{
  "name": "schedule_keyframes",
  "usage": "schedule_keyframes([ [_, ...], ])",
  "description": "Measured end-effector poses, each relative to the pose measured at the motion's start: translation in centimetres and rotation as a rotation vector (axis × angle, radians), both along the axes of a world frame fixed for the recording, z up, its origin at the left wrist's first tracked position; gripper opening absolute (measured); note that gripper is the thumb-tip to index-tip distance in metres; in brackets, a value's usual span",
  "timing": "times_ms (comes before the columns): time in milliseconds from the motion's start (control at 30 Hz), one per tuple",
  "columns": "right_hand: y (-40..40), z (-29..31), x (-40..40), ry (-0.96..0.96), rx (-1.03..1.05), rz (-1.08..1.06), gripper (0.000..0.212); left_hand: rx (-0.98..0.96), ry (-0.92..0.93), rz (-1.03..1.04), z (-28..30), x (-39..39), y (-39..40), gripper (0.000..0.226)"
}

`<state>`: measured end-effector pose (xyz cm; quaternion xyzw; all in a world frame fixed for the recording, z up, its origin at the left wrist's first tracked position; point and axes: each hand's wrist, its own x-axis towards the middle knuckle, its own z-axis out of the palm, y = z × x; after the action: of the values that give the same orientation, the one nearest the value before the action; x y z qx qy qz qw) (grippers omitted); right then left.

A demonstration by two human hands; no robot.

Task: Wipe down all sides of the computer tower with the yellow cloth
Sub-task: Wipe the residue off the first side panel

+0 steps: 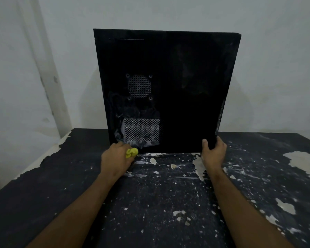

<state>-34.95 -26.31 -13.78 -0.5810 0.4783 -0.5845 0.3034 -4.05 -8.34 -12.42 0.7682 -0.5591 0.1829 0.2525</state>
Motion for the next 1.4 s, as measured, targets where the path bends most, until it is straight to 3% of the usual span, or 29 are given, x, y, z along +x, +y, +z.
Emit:
schedule_keyframes([
  [167,0.0,-0.1,0.2,-0.016,0.001,0.012,0.063,-0.059,0.099,0.188,0.2,3.2,1.7,0.026],
  [333,0.0,-0.1,0.2,-0.029,0.008,0.006,0.062,-0.029,-0.029,-0.021,0.2,-0.1,-0.6,0.025],
  [567,0.0,-0.2,0.3,-0.023,0.009,0.016,0.065,-0.022,0.093,0.178,0.7,3.6,1.4,0.025],
  [800,0.1,-0.2,0.4,-0.055,0.014,0.000,0.063,0.015,-0.060,-0.102,0.1,-0.4,-2.0,0.034],
  [1000,0.2,0.2,0.4,-0.064,0.015,0.010,0.065,-0.053,0.135,0.016,-0.1,1.6,0.9,0.040],
  [1233,0.6,0.2,0.2,-0.053,0.019,-0.001,0.068,0.030,0.050,-0.172,-0.3,-1.6,-1.7,0.032],
  [1400,0.5,0.2,0.2,-0.054,0.022,0.002,0.068,-0.059,0.135,-0.025,0.5,0.1,-0.3,0.033],
])
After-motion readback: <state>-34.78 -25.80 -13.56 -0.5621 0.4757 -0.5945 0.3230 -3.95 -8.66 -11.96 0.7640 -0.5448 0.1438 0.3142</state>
